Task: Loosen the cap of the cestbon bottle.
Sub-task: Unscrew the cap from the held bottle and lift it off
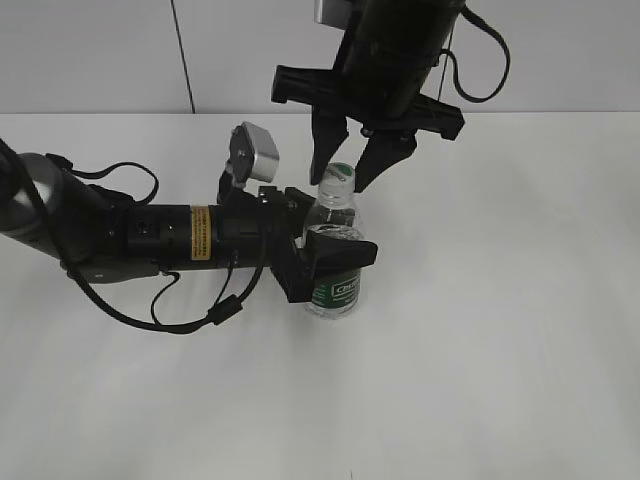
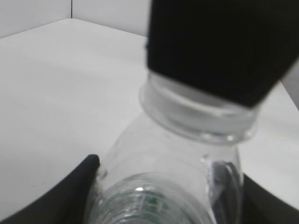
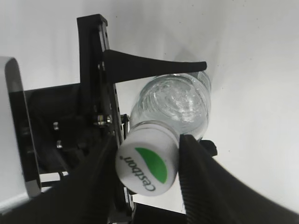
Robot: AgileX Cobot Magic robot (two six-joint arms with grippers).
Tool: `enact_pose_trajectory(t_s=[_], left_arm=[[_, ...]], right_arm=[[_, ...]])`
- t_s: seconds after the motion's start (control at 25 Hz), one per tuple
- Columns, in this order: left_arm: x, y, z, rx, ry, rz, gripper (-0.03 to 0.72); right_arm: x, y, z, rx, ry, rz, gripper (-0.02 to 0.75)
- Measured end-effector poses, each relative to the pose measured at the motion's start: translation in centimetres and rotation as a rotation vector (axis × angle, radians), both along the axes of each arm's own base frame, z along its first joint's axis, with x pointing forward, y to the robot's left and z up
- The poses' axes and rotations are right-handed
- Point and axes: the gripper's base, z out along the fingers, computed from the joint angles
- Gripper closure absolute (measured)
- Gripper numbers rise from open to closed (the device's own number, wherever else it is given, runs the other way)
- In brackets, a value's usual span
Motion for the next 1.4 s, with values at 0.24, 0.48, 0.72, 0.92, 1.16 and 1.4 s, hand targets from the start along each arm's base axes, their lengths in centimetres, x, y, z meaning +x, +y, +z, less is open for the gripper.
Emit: enact_pose_trajectory(t_s=[0.24, 0.48, 0.72, 0.92, 1.16, 1.4], left_arm=[[0.00, 0.00, 0.00, 0.000, 0.000, 0.000, 0.253], [0.00, 0.00, -0.01, 0.001, 0.000, 0.000, 0.253], [0.00, 0.01, -0.05, 0.005, 0.000, -0.001, 0.253], [0.02, 0.02, -0.10, 0.013, -0.003, 0.000, 0.253], [0.00, -0.04, -0.08, 0.015, -0.004, -0.001, 0.253], [0.00, -0.08, -0.07, 0.016, -0.006, -0.002, 0.253]], right_arm=[[-0.01, 0.00, -0.01, -0.007, -0.025, 0.070, 0.427], [0.00, 0.01, 0.02, -0.019, -0.099, 0.293, 0.427], [-0.01, 0.07, 0.07, -0.033, -0.169, 0.490, 0.427], [-0.03, 0.11, 0.07, -0.045, -0.229, 0.675, 0.427], [-0.03, 0.08, 0.06, -0.060, -0.290, 0.863, 0.428], [0.01, 0.00, 0.04, -0.082, -0.357, 1.069, 0.433]])
